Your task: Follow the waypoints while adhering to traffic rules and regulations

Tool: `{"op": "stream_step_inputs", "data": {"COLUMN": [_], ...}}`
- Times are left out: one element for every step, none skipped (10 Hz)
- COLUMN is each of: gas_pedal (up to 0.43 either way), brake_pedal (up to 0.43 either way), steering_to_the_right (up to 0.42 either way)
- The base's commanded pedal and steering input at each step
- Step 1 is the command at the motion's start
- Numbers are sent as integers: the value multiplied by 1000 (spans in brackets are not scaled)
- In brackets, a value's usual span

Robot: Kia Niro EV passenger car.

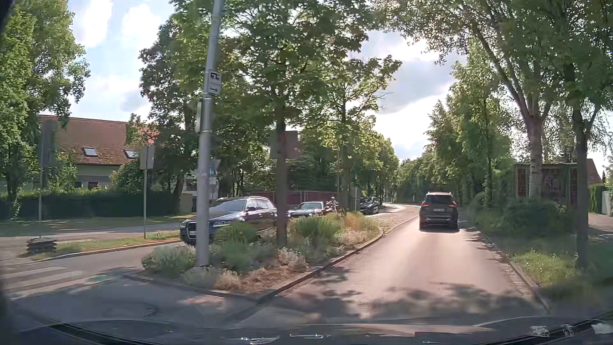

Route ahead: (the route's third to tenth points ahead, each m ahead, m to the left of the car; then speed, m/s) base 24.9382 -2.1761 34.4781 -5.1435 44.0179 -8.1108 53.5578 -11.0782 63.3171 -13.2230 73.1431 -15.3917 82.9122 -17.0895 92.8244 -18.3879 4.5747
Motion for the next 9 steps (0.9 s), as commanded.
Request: {"op": "stream_step_inputs", "data": {"gas_pedal": [220, 220, 220, 228, 240, 240, 248, 248, 248], "brake_pedal": [12, 18, 12, 12, 12, 12, 12, 12, 18], "steering_to_the_right": [275, 271, 262, 247, 233, 213, 176, 130, 97]}}
